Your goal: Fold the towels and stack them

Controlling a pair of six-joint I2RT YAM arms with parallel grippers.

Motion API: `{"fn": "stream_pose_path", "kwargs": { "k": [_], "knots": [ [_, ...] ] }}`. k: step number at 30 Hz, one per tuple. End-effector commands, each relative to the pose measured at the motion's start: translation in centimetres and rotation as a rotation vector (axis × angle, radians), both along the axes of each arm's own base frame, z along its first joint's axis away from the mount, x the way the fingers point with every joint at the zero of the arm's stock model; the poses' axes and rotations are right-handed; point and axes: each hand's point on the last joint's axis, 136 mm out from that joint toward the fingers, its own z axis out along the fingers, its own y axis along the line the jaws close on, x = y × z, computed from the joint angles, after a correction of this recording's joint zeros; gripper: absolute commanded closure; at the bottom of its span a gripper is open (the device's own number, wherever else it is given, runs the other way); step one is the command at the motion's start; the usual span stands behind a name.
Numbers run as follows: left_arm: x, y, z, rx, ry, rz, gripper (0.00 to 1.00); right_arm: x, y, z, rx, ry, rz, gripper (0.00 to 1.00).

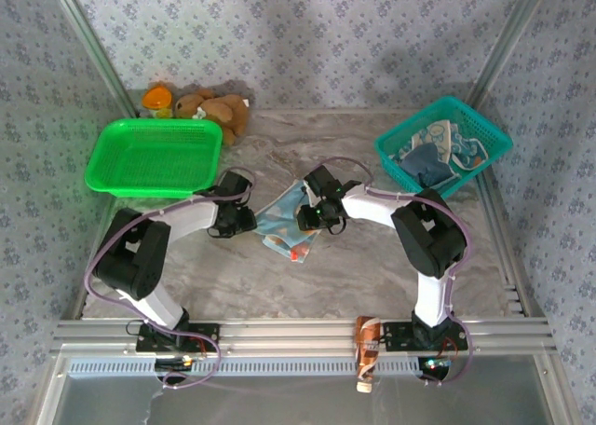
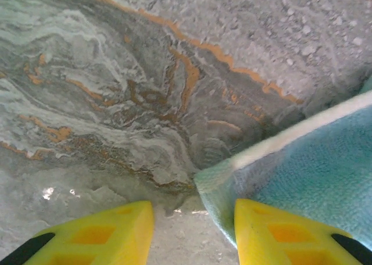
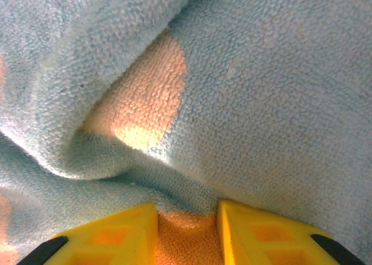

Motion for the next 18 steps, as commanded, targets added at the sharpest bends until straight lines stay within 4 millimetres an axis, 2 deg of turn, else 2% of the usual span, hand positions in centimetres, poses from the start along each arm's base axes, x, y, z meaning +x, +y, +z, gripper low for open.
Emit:
{"fn": "stream_pose_path", "kwargs": {
  "k": [1,5,7,10,12,16,18],
  "knots": [
    [0.6,-0.6,-1.1,0.017,0.014,-0.014,0.58,-2.0,-1.5,-2.1,-0.078,0.075,0.012,0.64],
    [0.8,-0.5,-1.7,0.032,0.023,-0.009,0.61,-2.1,-1.3,-1.6,-0.074,0.067,0.018,0.63],
    [1.1,-0.6,-1.7,0.033,0.018,-0.012,0.66,-2.0,-1.2,-1.0,-0.071,0.055,0.023,0.62],
    [1.5,-0.8,-1.6,0.035,0.010,-0.017,0.84,-1.7,-1.2,0.7,-0.063,0.022,0.020,0.59],
    [1.6,-0.9,-1.4,0.029,0.006,-0.017,1.00,-1.6,-1.2,2.2,-0.058,-0.009,0.016,0.54],
    [1.7,-0.9,0.1,0.024,-0.021,0.003,1.00,-2.3,-1.4,4.2,-0.044,-0.034,0.008,0.50],
    [1.9,-0.7,1.9,0.015,-0.062,0.021,1.00,-3.1,-1.5,4.6,-0.036,-0.041,0.002,0.49]
  ]
}}
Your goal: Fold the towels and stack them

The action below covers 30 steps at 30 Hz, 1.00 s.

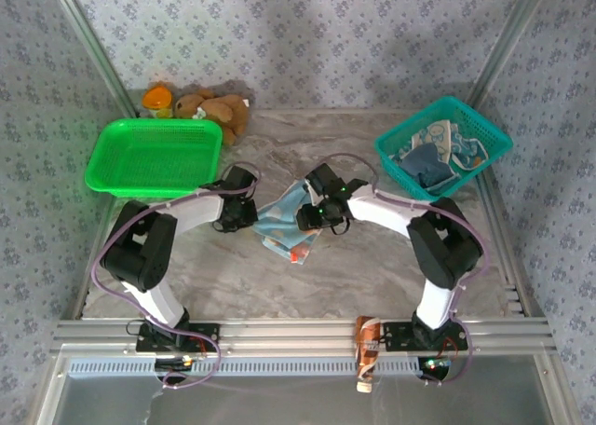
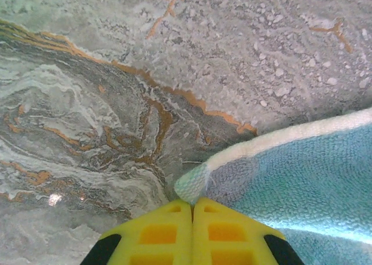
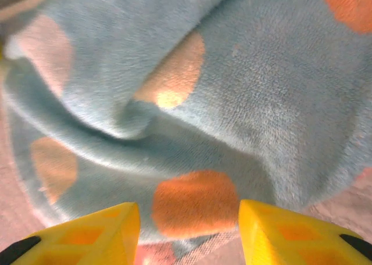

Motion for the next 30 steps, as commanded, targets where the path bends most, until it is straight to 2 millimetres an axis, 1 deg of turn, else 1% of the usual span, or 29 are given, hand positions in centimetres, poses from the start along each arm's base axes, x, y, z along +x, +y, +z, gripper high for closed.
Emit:
{"fn": "stream_pose_path", "kwargs": {
  "k": [1,4,7,10,13,16,19,21,23,25,26,29,30],
  "knots": [
    [0.3,0.0,2.8,-0.017,-0.063,0.028,1.00,-2.0,-1.0,0.8,-0.020,0.009,-0.013,0.48],
    [0.4,0.8,5.8,-0.007,-0.128,0.046,1.00,-3.4,-0.5,0.6,0.013,0.028,-0.008,0.47],
    [0.3,1.0,8.7,-0.023,-0.176,0.055,1.00,-4.3,0.2,-0.3,0.040,0.057,-0.017,0.46],
    [0.4,1.2,12.4,-0.046,-0.240,0.067,1.00,-4.6,1.0,-0.7,0.062,0.062,-0.015,0.45],
    [0.6,2.2,15.7,-0.010,-0.296,0.080,1.00,-4.7,2.2,-0.5,0.080,0.041,0.013,0.45],
    [0.5,2.1,17.8,-0.011,-0.305,0.067,1.00,-4.4,3.4,-0.5,0.090,0.035,0.032,0.45],
    [0.5,1.1,19.6,-0.069,-0.325,0.059,1.00,-3.6,4.8,-0.5,0.114,0.040,0.039,0.45],
    [0.5,0.4,21.1,-0.092,-0.352,0.053,1.00,-2.9,5.4,-0.3,0.118,0.030,0.044,0.45],
    [0.5,-0.3,23.1,-0.105,-0.380,0.048,1.00,-2.0,5.9,0.1,0.126,0.016,0.045,0.45],
    [0.4,-1.0,25.2,-0.116,-0.415,0.039,1.00,-0.9,5.9,0.5,0.133,0.010,0.036,0.45],
    [0.4,-1.2,26.3,-0.115,-0.431,0.043,1.00,0.2,6.1,1.4,0.147,-0.006,0.029,0.45],
    [0.3,-2.0,29.0,-0.126,-0.471,0.044,1.00,2.7,5.1,2.8,0.157,-0.044,0.002,0.44],
    [0.4,-2.1,29.5,-0.128,-0.479,0.047,1.00,3.4,4.7,3.2,0.157,-0.054,-0.004,0.44]
  ]
}}
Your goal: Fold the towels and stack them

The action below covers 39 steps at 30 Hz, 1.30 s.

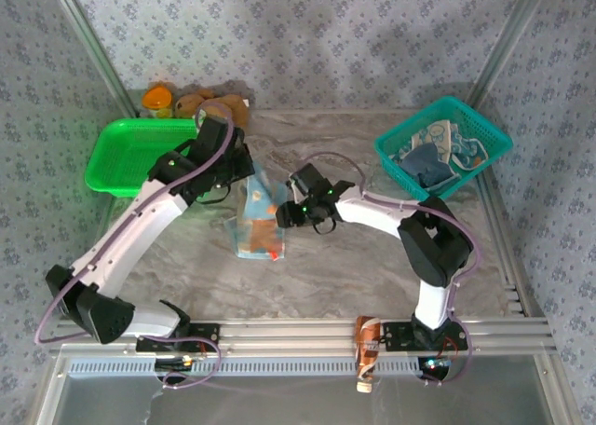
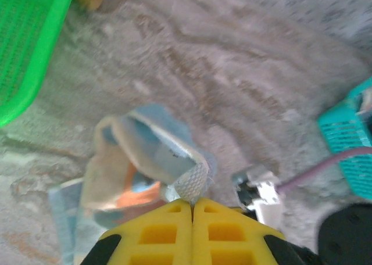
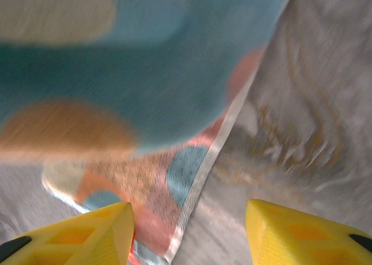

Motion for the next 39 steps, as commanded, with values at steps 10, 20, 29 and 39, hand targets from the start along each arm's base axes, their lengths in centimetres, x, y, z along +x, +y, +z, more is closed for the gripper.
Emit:
{"fn": "stream_pose_path", "kwargs": {
  "k": [10,20,29,39],
  "knots": [
    [1.2,-0.4,-2.5,0.053,0.078,0.044,1.00,1.6,-3.5,2.4,-0.005,-0.065,-0.042,0.41],
    [3.6,-7.5,-3.7,0.027,0.105,-0.071,1.00,-1.5,-5.9,1.8,0.010,-0.062,-0.096,0.45],
    [7.5,-9.1,-5.0,0.057,0.118,-0.084,1.00,-2.1,1.4,2.9,0.196,-0.214,-0.174,0.23],
    [7.0,-7.4,-5.6,0.052,0.138,-0.067,1.00,2.9,4.0,-1.5,0.077,-0.232,-0.398,0.21]
  ]
}}
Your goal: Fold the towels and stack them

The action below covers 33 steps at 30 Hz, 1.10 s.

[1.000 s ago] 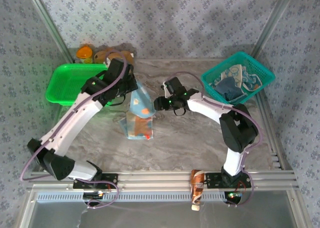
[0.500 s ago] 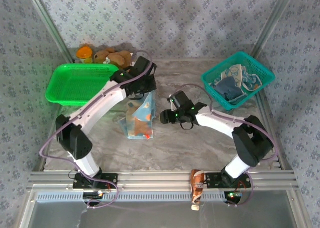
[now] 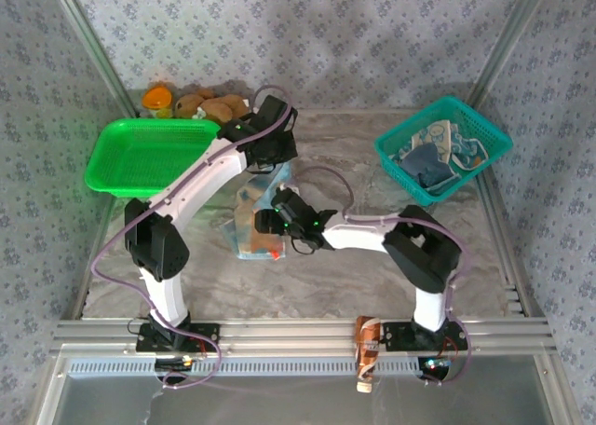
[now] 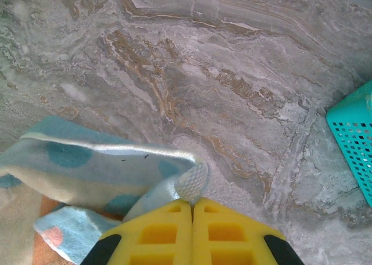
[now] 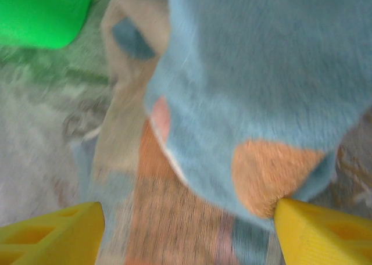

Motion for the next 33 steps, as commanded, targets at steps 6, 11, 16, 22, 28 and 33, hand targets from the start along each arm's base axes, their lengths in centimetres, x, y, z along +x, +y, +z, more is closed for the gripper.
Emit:
{"fn": "stream_pose_path", "kwargs": {
  "k": [6,11,16,22,28,33],
  "knots": [
    [-1.4,4.6,0.9,0.002,-0.005,0.051,1.00,4.6,-6.9,-3.1,-0.253,0.077,-0.271,0.24],
    [-2.5,7.4,-0.6,0.031,0.022,0.097,1.00,6.2,-12.3,-3.7,-0.277,0.123,-0.312,0.25],
    [-2.8,9.6,-3.2,0.052,0.056,0.137,1.00,6.3,-13.7,-3.3,-0.289,0.141,-0.203,0.28],
    [-1.8,10.3,-5.0,0.061,0.086,0.132,1.00,4.7,-12.2,-0.9,-0.311,0.080,-0.124,0.27],
    [-0.4,10.5,-6.5,0.076,0.112,0.121,1.00,3.1,-11.4,1.0,-0.359,0.051,-0.086,0.31],
    [1.7,10.6,-7.8,0.077,0.127,0.117,1.00,2.3,-7.8,3.2,-0.308,-0.015,0.035,0.41]
  ]
}}
